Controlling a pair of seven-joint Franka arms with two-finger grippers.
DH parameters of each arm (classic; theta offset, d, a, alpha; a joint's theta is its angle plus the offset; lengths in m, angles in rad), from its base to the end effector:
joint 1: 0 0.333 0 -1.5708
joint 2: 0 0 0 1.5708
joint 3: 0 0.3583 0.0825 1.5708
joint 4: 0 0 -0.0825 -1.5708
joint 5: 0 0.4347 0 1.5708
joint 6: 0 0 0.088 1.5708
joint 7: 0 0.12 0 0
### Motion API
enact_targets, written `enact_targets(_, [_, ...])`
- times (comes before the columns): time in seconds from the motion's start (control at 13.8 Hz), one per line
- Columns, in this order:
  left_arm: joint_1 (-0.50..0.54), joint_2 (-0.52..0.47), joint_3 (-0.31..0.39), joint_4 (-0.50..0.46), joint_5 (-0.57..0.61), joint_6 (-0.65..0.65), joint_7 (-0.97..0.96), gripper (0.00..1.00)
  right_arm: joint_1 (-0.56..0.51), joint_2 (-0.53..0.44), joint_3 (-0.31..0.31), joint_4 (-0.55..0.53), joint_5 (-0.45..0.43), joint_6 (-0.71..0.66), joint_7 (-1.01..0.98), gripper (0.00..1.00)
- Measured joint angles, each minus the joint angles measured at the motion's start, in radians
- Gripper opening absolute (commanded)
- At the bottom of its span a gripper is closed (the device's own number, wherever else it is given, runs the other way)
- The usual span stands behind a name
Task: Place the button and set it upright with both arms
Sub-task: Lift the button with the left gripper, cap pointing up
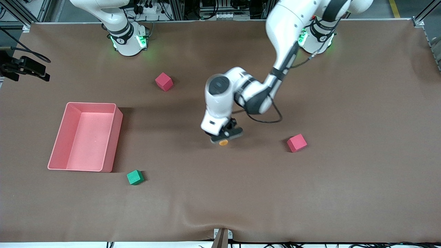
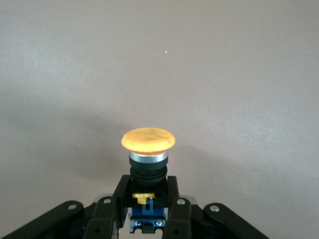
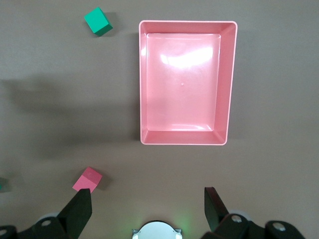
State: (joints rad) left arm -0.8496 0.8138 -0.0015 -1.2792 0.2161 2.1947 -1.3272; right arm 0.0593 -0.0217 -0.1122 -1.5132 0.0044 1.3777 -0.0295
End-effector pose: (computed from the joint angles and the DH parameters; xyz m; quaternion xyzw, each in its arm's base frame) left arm 0.5582 -0.6214 0.2642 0.9787 0.1776 0.1032 0.0031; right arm 0.5745 -0.0307 0.6804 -0.9983 0.0113 0.0567 0.0057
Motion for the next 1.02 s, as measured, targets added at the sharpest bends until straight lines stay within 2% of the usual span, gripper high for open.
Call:
enact_targets(0.15, [-0.093, 0.011, 0.001, -0.016, 0.181, 0.0, -0.223, 0.0, 0.0, 0.0, -0.003, 0.0, -0.001, 0.001, 0.001, 1.0])
enact_targets(0.22, [-0.135, 0.02, 0.003, -0.019, 0.259, 0.0, -0.336, 0.05, -0.001, 0.0, -0.005, 0.0, -0.001, 0.003, 0.002, 1.0])
enact_targets(0.36, [-0.183, 0.029, 0.012, -0.02, 0.331, -0.036, -0.451, 0.04, -0.001, 0.0, -0.007, 0.0, -0.001, 0.003, 0.002, 1.0])
enact_targets(0.51, [-0.211, 0.03, 0.029, -0.021, 0.371, -0.142, -0.505, 0.0, -0.001, 0.0, -0.006, 0.0, -0.001, 0.003, 0.002, 1.0])
enact_targets(0.8, [-0.296, 0.038, 0.057, -0.025, 0.537, -0.268, -0.722, 0.0, 0.0, 0.0, -0.004, 0.0, -0.001, 0.003, 0.004, 1.0])
enact_targets(1.02, [-0.352, 0.081, 0.058, -0.036, 0.709, -0.349, -0.911, 0.0, 0.002, 0.0, -0.002, 0.0, -0.001, 0.002, 0.022, 1.0])
